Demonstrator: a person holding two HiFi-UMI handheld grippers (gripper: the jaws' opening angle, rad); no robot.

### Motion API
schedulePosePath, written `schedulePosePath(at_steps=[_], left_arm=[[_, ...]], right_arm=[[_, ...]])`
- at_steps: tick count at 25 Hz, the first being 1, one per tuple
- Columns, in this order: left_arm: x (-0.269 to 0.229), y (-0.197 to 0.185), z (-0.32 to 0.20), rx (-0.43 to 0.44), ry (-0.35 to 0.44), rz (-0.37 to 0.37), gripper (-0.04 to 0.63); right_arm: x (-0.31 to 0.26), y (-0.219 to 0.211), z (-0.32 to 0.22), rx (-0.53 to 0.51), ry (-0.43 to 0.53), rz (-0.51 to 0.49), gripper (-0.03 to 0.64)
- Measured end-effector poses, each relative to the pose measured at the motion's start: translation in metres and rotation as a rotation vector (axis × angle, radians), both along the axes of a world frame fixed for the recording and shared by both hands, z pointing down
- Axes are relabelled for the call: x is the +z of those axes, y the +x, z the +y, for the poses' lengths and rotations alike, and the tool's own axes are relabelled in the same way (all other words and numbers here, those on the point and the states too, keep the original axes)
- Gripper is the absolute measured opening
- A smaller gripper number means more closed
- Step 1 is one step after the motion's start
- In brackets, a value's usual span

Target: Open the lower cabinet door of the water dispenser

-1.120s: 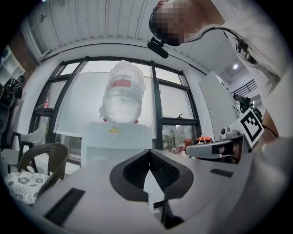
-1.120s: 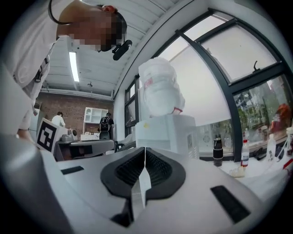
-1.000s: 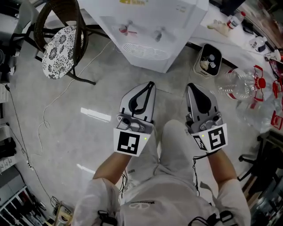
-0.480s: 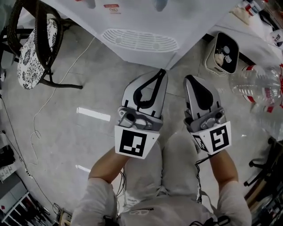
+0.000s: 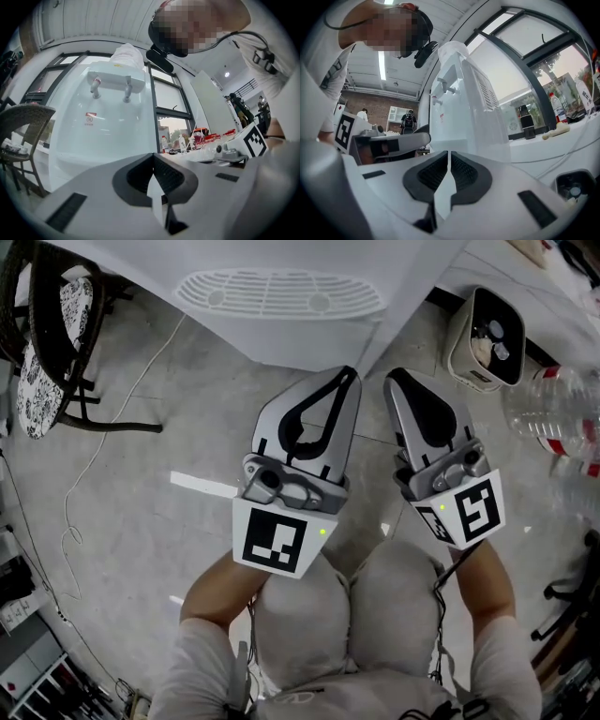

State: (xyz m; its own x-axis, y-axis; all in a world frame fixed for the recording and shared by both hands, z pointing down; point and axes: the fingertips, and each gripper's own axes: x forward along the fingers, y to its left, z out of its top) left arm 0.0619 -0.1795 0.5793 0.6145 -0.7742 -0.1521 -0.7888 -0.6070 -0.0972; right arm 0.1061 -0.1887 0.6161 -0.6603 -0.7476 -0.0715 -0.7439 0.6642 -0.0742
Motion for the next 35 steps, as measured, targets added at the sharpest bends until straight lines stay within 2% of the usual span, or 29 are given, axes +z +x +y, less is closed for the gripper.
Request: schedulePosePath(at_steps=[8,12,17,22,28,35], left_arm=[[0.031,0.012,-0.015,-0.006,0.042,-0.048,0.003],[0.039,0.017,-0.017,-0.001,0.030,-0.042,0.003],[0.034,0.020,-0.013,0.010,0.049,-0.035,0.003],[0.038,0.020,-0.012,0.022,0.044,-0.034,0.003],[0.043,0.020,-0.011,0.036,0.033,-0.039,0.003],[0.051,0.018,-0.012,0.038,0.020,-0.042,0.003]], right_arm=[[0.031,0.002,-0.015,0.004,0.011,0.030,0.026],[0.042,0.002,-0.024,-0.014,0.013,0.044,0.103],[0.047,0.010,-0.037,-0.009,0.032,0.044,0.161],[0.064,0.018,-0.061,-0.004,0.001,0.053,0.217],[0.078,0.012,-0.078,-0.021,-0.017,0.063,0.238],[0.081,0.007,-0.084,-0.051,0.007,0.052,0.258]])
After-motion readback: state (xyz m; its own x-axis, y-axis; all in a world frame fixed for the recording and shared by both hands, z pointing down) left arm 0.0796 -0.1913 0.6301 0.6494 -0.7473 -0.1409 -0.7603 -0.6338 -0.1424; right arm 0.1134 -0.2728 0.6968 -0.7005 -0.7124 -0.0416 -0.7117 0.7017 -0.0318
